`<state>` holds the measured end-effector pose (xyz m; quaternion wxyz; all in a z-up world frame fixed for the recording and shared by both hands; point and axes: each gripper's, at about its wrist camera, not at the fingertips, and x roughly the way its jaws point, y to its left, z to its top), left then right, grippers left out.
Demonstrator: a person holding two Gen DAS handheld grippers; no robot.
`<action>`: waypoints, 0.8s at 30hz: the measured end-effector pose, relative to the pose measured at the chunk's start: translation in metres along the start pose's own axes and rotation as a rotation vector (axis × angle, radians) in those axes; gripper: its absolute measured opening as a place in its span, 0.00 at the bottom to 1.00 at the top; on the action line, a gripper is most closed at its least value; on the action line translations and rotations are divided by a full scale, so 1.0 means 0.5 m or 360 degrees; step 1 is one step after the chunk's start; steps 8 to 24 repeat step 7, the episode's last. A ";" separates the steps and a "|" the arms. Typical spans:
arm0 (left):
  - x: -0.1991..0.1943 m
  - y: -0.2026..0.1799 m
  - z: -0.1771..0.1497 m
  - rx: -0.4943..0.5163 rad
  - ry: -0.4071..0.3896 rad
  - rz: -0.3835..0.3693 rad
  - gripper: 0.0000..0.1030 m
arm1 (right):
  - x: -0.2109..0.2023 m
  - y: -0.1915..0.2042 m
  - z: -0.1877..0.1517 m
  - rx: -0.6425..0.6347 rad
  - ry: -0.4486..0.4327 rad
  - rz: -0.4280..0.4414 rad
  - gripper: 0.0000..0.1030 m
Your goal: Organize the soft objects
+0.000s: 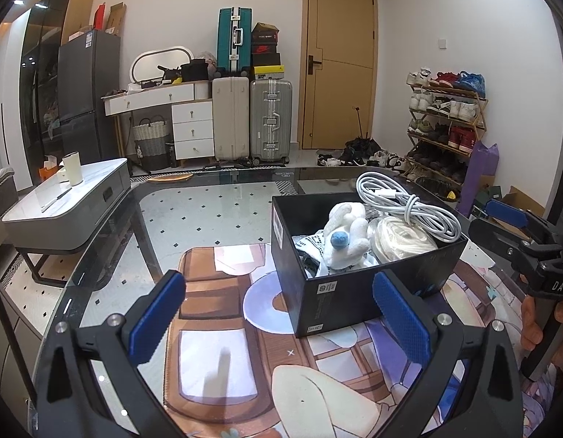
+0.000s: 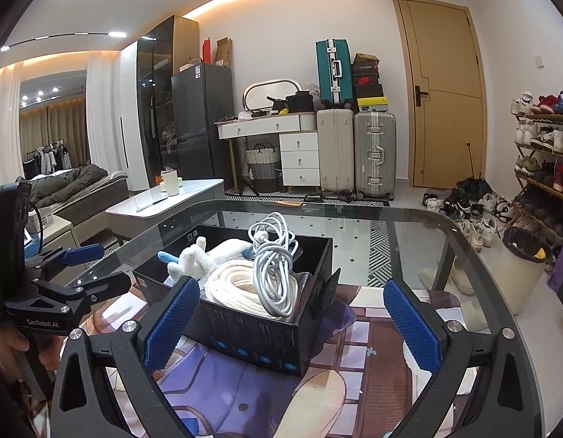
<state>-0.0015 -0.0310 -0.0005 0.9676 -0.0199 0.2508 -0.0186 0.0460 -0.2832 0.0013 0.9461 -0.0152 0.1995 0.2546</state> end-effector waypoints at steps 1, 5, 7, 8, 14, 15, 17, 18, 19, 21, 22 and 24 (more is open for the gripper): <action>0.001 0.001 0.000 -0.0004 0.0001 -0.0001 1.00 | 0.001 0.000 0.000 -0.0002 0.0001 0.0000 1.00; 0.001 0.008 0.000 -0.0030 0.0003 -0.0003 1.00 | 0.001 0.000 -0.001 0.0003 0.0002 -0.0001 1.00; 0.001 0.011 0.000 -0.0042 0.0003 -0.0005 1.00 | 0.001 0.000 -0.001 0.0000 0.0001 0.0001 1.00; 0.001 0.011 0.000 -0.0042 0.0003 -0.0005 1.00 | 0.001 0.000 -0.001 0.0000 0.0001 0.0001 1.00; 0.001 0.011 0.000 -0.0042 0.0003 -0.0005 1.00 | 0.001 0.000 -0.001 0.0000 0.0001 0.0001 1.00; 0.001 0.011 0.000 -0.0042 0.0003 -0.0005 1.00 | 0.001 0.000 -0.001 0.0000 0.0001 0.0001 1.00; 0.001 0.011 0.000 -0.0042 0.0003 -0.0005 1.00 | 0.001 0.000 -0.001 0.0000 0.0001 0.0001 1.00; 0.001 0.011 0.000 -0.0042 0.0003 -0.0005 1.00 | 0.001 0.000 -0.001 0.0000 0.0001 0.0001 1.00; 0.001 0.011 0.000 -0.0042 0.0003 -0.0005 1.00 | 0.001 0.000 -0.001 0.0000 0.0001 0.0001 1.00; 0.001 0.011 0.000 -0.0042 0.0003 -0.0005 1.00 | 0.001 0.000 -0.001 0.0000 0.0001 0.0001 1.00; 0.001 0.011 0.000 -0.0042 0.0003 -0.0005 1.00 | 0.001 0.000 -0.001 0.0000 0.0001 0.0001 1.00; 0.001 0.011 0.000 -0.0042 0.0003 -0.0005 1.00 | 0.001 0.000 -0.001 0.0000 0.0001 0.0001 1.00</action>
